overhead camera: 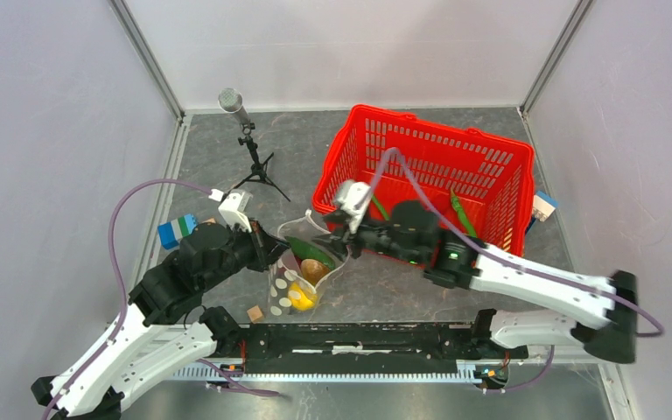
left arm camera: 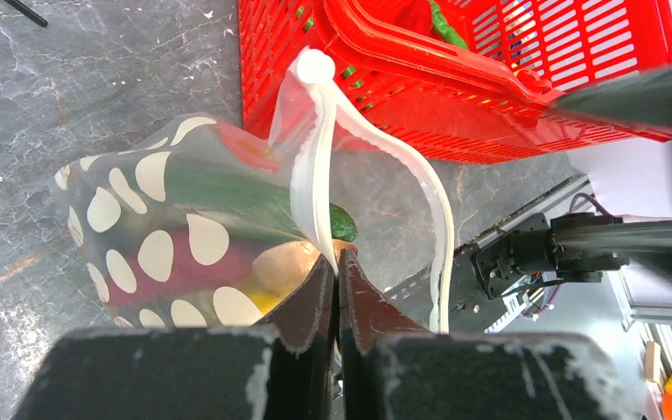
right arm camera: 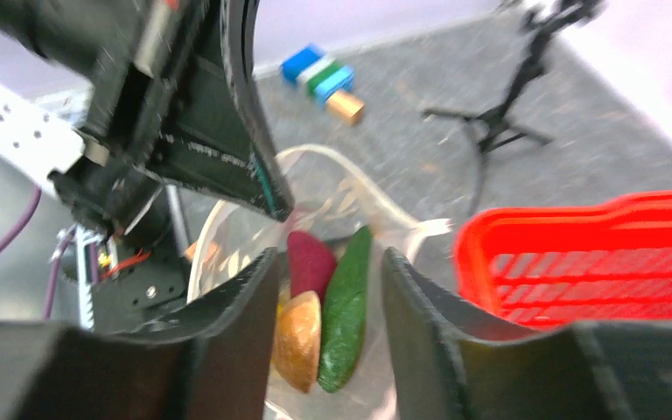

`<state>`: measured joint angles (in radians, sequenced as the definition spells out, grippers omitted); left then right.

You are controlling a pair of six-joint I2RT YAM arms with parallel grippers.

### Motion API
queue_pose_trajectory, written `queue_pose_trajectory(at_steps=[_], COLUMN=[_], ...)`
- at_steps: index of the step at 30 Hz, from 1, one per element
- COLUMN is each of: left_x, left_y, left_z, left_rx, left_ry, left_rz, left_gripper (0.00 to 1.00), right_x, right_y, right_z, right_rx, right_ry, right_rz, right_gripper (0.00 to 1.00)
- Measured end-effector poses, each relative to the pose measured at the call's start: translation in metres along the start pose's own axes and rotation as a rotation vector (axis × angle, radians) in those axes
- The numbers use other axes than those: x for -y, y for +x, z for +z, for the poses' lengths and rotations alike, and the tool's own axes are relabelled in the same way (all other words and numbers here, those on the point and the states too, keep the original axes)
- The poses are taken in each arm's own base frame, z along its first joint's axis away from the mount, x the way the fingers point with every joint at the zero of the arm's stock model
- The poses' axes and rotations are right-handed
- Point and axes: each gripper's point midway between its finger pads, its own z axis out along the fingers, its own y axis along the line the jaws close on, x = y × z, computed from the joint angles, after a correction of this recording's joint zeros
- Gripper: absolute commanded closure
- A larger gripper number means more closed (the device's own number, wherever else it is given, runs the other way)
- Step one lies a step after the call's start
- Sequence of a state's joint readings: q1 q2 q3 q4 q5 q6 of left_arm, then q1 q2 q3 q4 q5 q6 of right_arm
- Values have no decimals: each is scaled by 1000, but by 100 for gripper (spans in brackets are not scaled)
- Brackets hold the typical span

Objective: Place the food in the zip-top bag and seal the zipper
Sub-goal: Place the fake vegetable in the zipper food storage bag, then pick up the fake vegetable from the bin.

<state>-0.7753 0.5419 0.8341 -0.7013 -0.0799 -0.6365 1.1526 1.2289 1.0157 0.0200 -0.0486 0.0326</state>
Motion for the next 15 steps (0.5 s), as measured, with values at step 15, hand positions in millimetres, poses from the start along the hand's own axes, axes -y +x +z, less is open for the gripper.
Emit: queue_pose_trajectory(at_steps=[15], left_x=[-2], left_y=[4], left_z=[4], left_rx=[5], left_ry=[10], left_rz=[-1], left_gripper=[92], right_x=[230], right_y=[41], right_z=[-182], right_rx=[-383], right_ry=[1008], right_rz=[183], right_gripper=[18])
